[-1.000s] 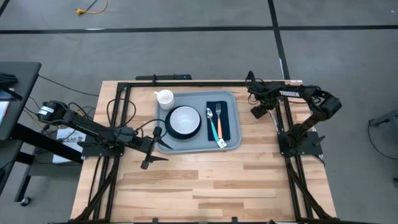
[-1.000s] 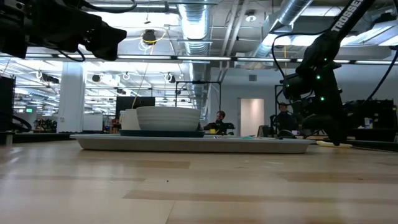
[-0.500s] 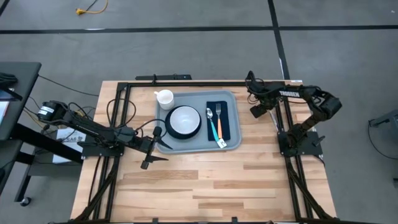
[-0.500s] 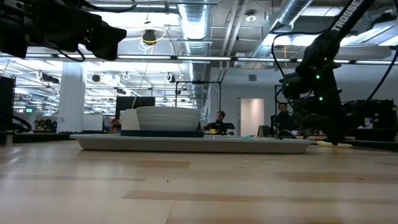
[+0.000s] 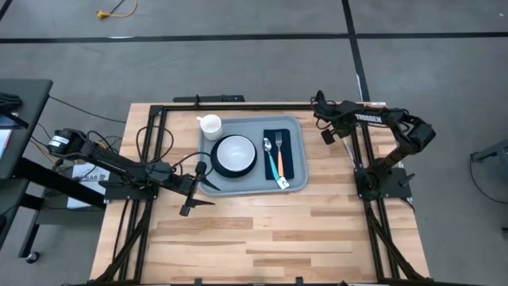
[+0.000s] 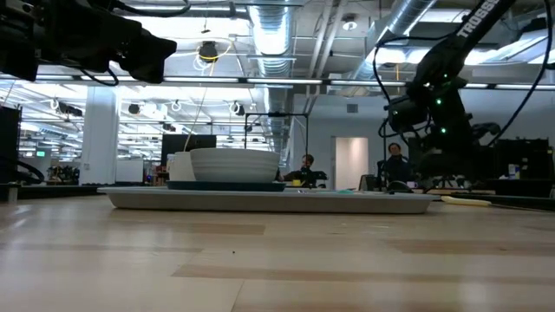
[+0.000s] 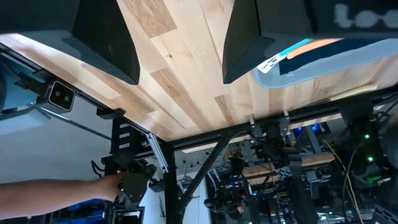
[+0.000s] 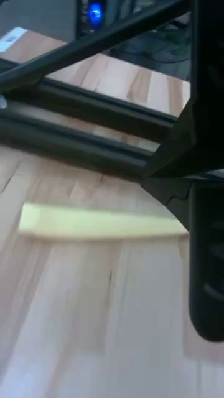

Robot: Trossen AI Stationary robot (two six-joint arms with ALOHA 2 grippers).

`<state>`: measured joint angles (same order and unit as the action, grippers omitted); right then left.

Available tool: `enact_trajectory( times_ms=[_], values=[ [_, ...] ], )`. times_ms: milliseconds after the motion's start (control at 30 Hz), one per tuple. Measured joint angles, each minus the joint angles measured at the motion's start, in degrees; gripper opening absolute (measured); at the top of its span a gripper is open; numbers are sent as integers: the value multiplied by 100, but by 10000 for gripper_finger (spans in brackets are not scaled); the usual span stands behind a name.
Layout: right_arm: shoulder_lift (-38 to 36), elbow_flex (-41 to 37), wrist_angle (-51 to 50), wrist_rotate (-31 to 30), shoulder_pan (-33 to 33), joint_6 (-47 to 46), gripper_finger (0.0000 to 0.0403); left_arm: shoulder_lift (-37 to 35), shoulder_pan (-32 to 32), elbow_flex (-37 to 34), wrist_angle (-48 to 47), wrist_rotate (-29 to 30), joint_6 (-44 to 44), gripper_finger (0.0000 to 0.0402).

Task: Set up tray
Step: Put the yellow knife on the black napkin to the right of the orange fork

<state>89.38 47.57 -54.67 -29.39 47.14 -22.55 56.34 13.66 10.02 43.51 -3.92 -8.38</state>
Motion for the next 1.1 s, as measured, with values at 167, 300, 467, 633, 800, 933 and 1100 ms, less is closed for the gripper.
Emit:
enact_trajectory(
  times_ms=[167, 300, 467, 633, 800, 933, 1100],
  values=[
    [337, 4, 154, -55, 39, -243, 1, 0, 0, 0, -2, -2, 2, 219],
    [919, 1, 240, 165, 74, -313, 0, 2, 2, 0, -11, -9, 2, 219],
    [1606, 40, 84, -356, -63, -650, 0, 2, 2, 2, -28, -9, 7, 219],
    [1846, 146, -110, -303, -215, -681, 0, 2, 2, 2, -27, -26, 5, 219],
    [1596, 188, -53, 198, -237, -593, 0, 2, 2, 2, -29, -26, 7, 219],
    [1324, 224, -59, 914, -190, -592, 0, 2, 2, 2, -29, -26, 7, 219],
    [1064, 232, -43, 1782, -76, -729, 0, 2, 2, 2, -29, -26, 7, 219]
  ],
)
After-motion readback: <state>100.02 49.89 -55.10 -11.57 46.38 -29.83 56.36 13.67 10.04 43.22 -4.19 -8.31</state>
